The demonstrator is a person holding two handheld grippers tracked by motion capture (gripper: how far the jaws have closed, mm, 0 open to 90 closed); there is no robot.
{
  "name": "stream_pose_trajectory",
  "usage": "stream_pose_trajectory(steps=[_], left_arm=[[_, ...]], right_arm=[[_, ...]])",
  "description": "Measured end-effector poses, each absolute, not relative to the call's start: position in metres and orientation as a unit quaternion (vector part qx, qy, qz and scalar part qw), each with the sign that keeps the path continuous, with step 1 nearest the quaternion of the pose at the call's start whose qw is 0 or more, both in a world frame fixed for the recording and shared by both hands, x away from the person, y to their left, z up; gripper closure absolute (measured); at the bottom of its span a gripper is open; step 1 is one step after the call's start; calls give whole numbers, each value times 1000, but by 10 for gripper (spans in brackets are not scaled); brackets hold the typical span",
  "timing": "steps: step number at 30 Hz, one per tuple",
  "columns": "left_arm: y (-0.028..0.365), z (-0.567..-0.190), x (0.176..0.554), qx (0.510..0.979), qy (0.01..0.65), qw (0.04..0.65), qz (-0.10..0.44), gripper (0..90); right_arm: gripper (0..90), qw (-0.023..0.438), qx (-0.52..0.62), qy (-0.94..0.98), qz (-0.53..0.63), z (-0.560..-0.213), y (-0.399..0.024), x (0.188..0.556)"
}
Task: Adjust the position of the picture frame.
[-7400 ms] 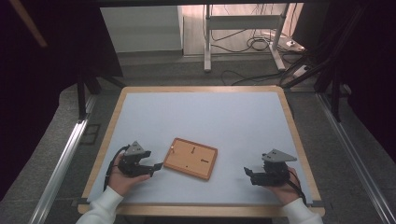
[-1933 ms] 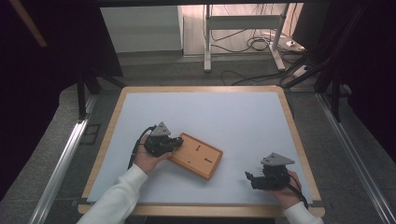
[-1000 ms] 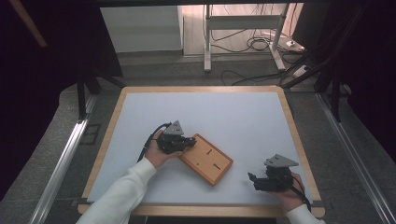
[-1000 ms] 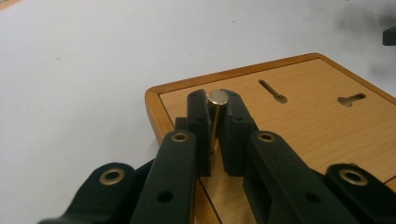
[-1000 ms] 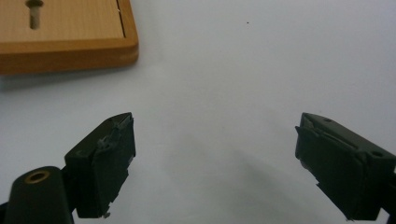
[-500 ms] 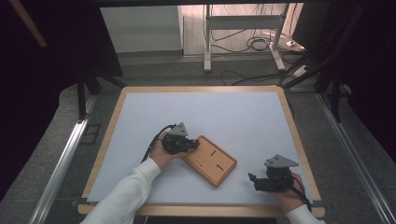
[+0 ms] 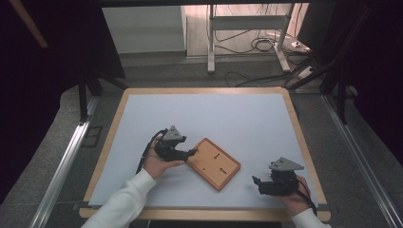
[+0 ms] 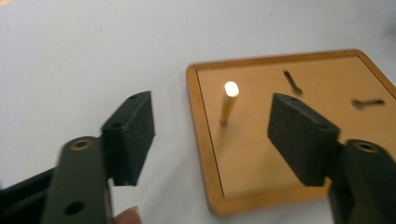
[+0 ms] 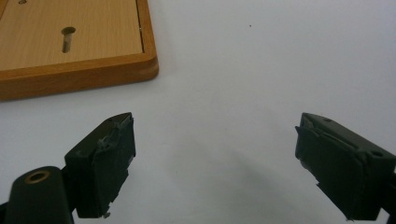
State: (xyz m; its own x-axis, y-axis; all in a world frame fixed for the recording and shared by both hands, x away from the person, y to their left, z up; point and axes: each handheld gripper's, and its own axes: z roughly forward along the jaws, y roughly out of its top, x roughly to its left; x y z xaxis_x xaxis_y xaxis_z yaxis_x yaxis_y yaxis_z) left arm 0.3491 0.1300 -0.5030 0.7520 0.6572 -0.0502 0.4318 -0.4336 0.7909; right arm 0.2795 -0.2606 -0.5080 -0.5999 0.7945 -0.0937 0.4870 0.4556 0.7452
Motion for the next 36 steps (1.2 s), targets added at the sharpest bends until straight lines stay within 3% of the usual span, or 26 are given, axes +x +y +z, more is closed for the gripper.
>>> stream_pose_trajectory(steps=[7,9,10,11,12,14,15,17,21,25,36], left_arm=[[146,-506,332,835,342,412,127,260],[149,-506,330,833,344,414,130,259],[151,-506,328,832,345,414,131,259],[151,-506,328,832,345,414,131,259],[152,-506,327,831,346,415,131,259],[154,-506,325,832,346,415,129,258],[154,-507,324,832,345,414,130,258],[155,-509,321,834,344,411,131,256],[157,-511,319,835,345,408,133,255],[158,-511,317,833,349,408,136,237],[156,-513,316,836,347,403,135,237]], right_arm=[[195,221,382,823,358,-505,-257,280],[300,217,378,822,366,-503,-256,282],[431,203,371,824,377,-500,-255,285],[431,203,371,824,377,-500,-255,285],[489,198,367,827,378,-499,-254,288],[684,186,356,836,375,-496,-249,298],[684,186,356,836,375,-496,-249,298],[840,174,346,844,372,-494,-242,310],[894,164,338,851,367,-495,-235,322],[897,155,334,863,346,-502,-223,337],[897,146,318,878,327,-514,-213,336]])
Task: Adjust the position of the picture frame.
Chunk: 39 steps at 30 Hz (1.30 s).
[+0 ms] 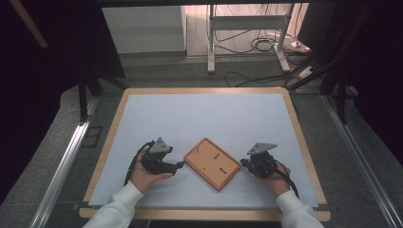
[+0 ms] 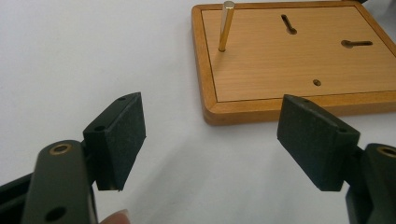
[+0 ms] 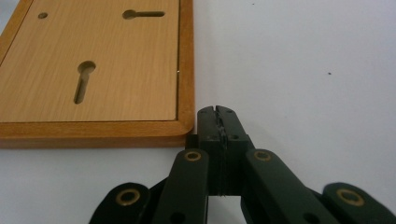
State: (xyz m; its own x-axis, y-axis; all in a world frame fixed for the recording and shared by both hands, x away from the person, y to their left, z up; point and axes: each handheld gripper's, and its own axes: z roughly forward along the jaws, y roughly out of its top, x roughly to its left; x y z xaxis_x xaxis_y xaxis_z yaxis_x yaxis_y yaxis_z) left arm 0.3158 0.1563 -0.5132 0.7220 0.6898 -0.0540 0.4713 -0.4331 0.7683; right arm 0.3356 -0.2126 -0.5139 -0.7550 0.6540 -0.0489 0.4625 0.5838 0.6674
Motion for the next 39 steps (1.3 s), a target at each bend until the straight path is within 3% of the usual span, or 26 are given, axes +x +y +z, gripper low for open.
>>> stream_pose_trajectory(steps=[33,39], left_arm=[[157,-520,319,840,351,393,124,231],[157,-520,318,841,351,393,125,230]], right_arm=[[900,136,305,880,339,-509,-212,320],[900,152,315,876,332,-510,-207,330]])
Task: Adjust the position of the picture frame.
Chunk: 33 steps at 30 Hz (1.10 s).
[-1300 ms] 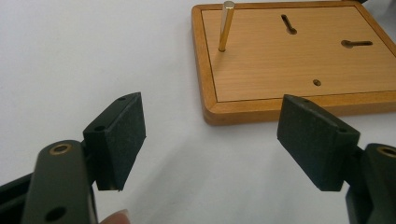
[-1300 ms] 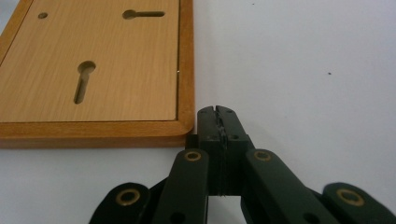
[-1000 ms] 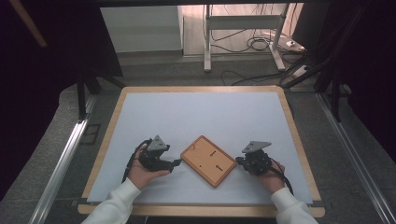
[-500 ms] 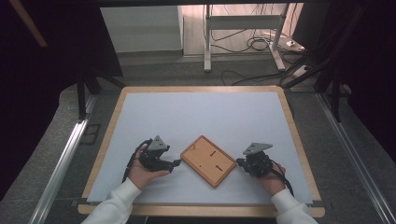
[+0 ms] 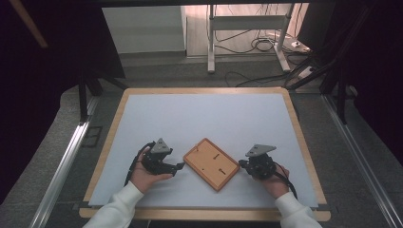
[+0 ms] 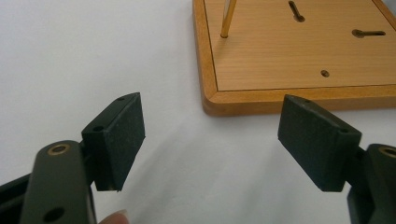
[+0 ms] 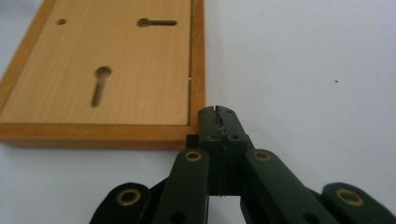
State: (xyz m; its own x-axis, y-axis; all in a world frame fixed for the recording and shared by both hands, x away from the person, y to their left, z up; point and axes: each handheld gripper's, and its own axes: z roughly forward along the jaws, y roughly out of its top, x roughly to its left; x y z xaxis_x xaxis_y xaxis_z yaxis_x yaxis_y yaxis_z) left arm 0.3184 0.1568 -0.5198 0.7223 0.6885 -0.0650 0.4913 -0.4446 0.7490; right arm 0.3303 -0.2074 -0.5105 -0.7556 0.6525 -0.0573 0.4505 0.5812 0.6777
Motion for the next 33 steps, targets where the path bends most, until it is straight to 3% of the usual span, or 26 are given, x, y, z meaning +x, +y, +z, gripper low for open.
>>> stream_pose_trajectory(steps=[7,33], left_arm=[[158,-521,319,840,352,393,125,230],[160,-520,319,838,355,394,127,231]], right_arm=[[900,145,322,879,320,-516,-206,332],[900,138,281,892,325,-511,-182,280]])
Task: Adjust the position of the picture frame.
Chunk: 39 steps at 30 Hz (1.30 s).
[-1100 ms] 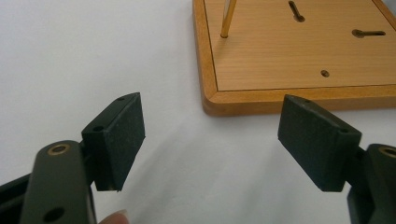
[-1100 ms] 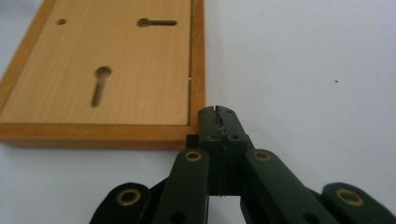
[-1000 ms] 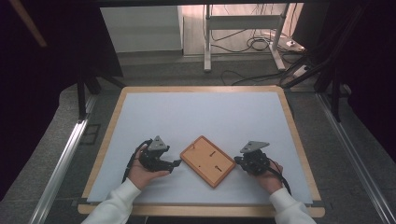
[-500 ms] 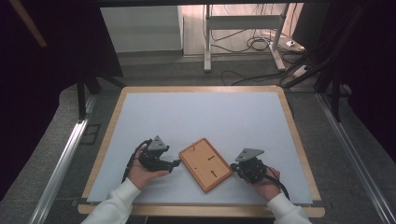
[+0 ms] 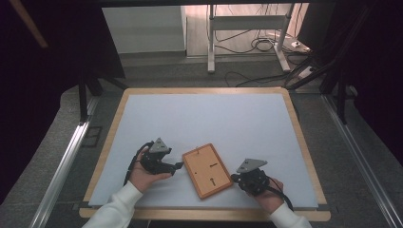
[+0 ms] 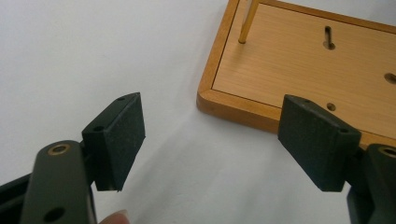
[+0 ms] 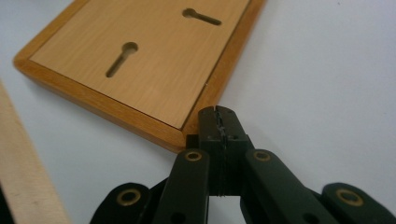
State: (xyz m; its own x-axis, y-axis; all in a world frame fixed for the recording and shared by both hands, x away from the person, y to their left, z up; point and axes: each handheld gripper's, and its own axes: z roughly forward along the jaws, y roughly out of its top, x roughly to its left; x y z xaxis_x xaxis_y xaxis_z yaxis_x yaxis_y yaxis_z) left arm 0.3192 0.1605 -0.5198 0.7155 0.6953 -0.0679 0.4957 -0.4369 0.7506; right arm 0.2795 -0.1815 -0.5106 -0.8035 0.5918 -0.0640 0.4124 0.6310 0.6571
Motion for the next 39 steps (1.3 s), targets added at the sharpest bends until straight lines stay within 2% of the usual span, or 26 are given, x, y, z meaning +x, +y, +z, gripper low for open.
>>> stream_pose_trajectory(steps=[5,10,26,39], left_arm=[[161,-520,319,839,356,393,126,232],[162,-520,319,838,357,393,127,232],[161,-521,320,839,358,390,123,233],[161,-519,319,837,358,394,127,239]], right_arm=[[900,142,277,894,321,-510,-175,269],[900,118,285,895,322,-511,-179,271],[900,87,293,894,328,-512,-185,269],[900,63,267,902,334,-514,-162,257]])
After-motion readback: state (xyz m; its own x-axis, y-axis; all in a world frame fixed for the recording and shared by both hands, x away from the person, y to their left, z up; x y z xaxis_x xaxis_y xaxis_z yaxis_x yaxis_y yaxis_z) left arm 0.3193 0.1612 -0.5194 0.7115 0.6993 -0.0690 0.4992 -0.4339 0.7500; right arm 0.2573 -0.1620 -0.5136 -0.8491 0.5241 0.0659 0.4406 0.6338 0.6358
